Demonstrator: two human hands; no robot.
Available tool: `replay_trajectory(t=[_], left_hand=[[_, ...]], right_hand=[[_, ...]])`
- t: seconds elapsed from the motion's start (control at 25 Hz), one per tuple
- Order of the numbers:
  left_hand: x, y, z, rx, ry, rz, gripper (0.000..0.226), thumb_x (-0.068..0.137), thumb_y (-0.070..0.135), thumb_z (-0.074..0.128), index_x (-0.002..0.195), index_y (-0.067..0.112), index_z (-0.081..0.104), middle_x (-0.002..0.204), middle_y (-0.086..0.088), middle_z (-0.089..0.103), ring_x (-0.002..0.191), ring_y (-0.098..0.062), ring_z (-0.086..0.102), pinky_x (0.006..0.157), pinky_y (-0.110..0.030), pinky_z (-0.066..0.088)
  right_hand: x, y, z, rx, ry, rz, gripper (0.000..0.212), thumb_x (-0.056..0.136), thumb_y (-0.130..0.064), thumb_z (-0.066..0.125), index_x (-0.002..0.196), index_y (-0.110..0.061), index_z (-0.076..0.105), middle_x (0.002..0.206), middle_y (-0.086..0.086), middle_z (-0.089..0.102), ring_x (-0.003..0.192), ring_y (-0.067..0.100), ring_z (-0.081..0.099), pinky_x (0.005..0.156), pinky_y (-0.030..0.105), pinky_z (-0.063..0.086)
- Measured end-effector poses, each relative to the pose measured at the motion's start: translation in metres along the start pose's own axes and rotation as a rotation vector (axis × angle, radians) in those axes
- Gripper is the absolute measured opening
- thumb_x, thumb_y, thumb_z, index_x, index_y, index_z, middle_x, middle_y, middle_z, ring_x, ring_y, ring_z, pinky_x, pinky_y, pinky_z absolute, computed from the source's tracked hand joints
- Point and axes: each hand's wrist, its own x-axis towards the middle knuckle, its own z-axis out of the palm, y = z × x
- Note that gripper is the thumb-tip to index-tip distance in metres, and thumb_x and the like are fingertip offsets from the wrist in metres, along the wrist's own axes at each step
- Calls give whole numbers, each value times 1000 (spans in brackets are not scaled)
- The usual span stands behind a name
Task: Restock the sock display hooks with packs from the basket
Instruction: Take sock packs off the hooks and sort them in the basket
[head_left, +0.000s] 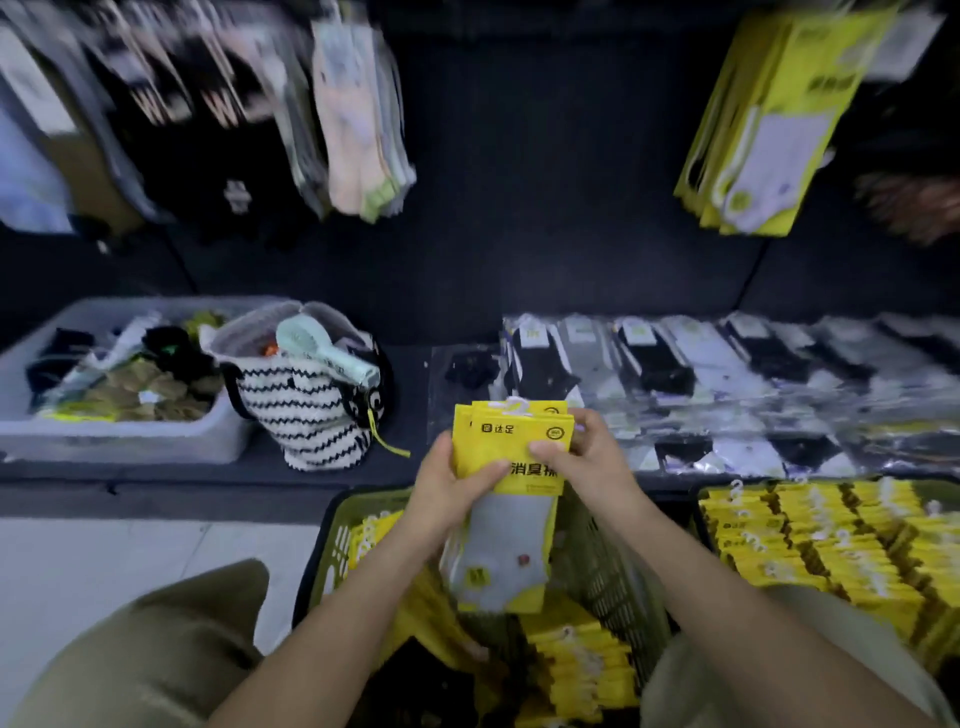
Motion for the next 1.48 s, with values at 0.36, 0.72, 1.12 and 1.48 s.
replay_trajectory(t=[0.36,0.72,1.12,1.48], left_hand=[[1,60,-20,-217,102,106,33,78,21,74,107,19,58,105,-3,70,92,-19,69,78,-37,57],[27,90,-40,-230,93,186,42,79,24,73,111,26,47,111,2,63,97,-13,66,76,-31,56],[121,118,-69,-247,115,290,42,79,31,71,113,23,48,110,1,65,97,-13,66,79,-29,55],[168,176,-89,-128,262,526,22,87,18,65,99,33,54,99,10,68,87,-1,66,71,-20,55]], right_hand=[[6,-67,40,-215,211,-104,48,60,-32,87,89,-23,49,90,-3,62,81,11,59,71,26,49],[25,-94,57,-77,191,-227,14,75,-23,78,82,-25,65,87,-3,72,82,15,69,69,32,57],[111,-135,66,103,186,-221,9,82,-14,70,88,-14,65,93,9,72,85,24,69,75,38,57],[168,-186,70,58,279,-339,8,91,-22,58,85,-27,56,97,4,68,90,22,67,81,43,56]])
